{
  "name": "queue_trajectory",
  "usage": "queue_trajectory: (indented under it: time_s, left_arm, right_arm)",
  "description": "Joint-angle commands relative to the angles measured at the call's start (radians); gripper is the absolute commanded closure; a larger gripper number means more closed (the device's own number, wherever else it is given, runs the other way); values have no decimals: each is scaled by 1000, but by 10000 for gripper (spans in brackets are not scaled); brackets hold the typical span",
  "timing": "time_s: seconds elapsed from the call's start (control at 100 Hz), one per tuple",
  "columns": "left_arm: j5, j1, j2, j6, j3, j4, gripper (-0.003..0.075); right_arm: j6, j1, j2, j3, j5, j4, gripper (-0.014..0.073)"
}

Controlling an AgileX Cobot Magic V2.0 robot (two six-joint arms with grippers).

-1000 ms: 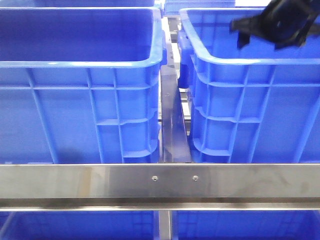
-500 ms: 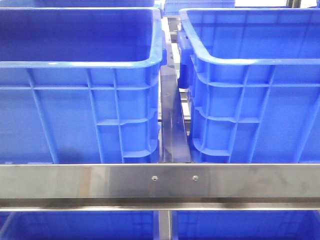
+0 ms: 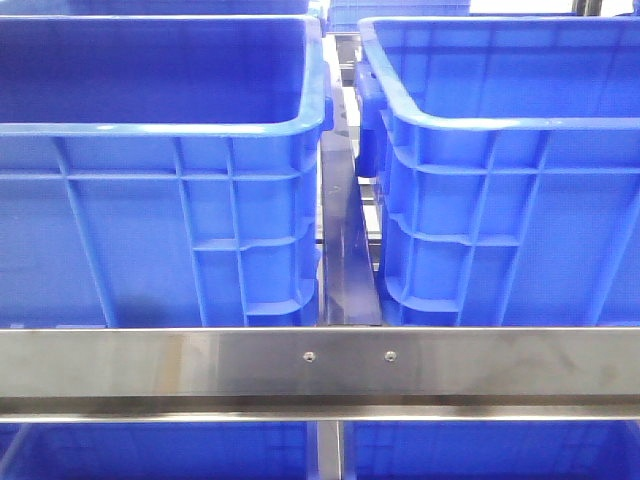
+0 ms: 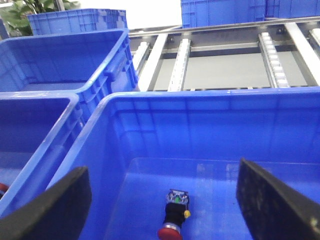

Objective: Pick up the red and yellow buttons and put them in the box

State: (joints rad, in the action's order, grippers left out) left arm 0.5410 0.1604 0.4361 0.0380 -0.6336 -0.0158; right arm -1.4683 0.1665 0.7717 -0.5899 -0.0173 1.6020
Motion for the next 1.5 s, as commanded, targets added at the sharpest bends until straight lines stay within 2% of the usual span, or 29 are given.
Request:
queue_trajectory:
  time_s: [0.0, 0.08, 0.15, 0.34, 0.4, 0.6, 0.67, 0.76, 0.93, 1.0, 1.27, 1.49]
  left_arm:
    - [-81, -3, 8, 5, -28, -1, 739]
    - [-81, -3, 8, 5, -28, -1, 739]
    - [-81, -3, 8, 5, -28, -1, 739]
    - [-81, -3, 8, 5, -28, -1, 739]
    - [-81, -3, 8, 5, -28, -1, 739]
    - [-81, -3, 8, 3, -28, -1, 736]
    - [-81, -3, 8, 3, -28, -1, 704]
    - [-81, -3, 8, 3, -28, -1, 595]
    - [-81, -3, 8, 3, -28, -1, 276]
    - [-81, -3, 8, 3, -28, 2, 199]
    - [-94, -3, 58, -19, -40, -4, 190]
    - [-58, -3, 299, 2, -168, -27, 191]
  right_arm:
    - [-12, -3, -74, 17, 17, -7, 3]
    - [-12, -3, -124, 48, 17, -7, 79]
    - [-12, -3, -156, 66, 17, -7, 190]
    - [-12, -3, -181, 71, 26, -7, 577]
    - [-12, -3, -181, 71, 28, -7, 669]
    - [-12, -3, -181, 71, 33, -6, 662]
    - [-12, -3, -181, 71, 33, -6, 662]
    - [-12, -3, -181, 71, 33, -6, 662]
    - [-12, -3, -181, 71, 33, -6, 662]
    - [-12, -3, -181, 71, 33, -6, 662]
    - [-12, -3, -181, 71, 33, -6, 662]
    - [-12, -3, -181, 71, 33, -4, 662]
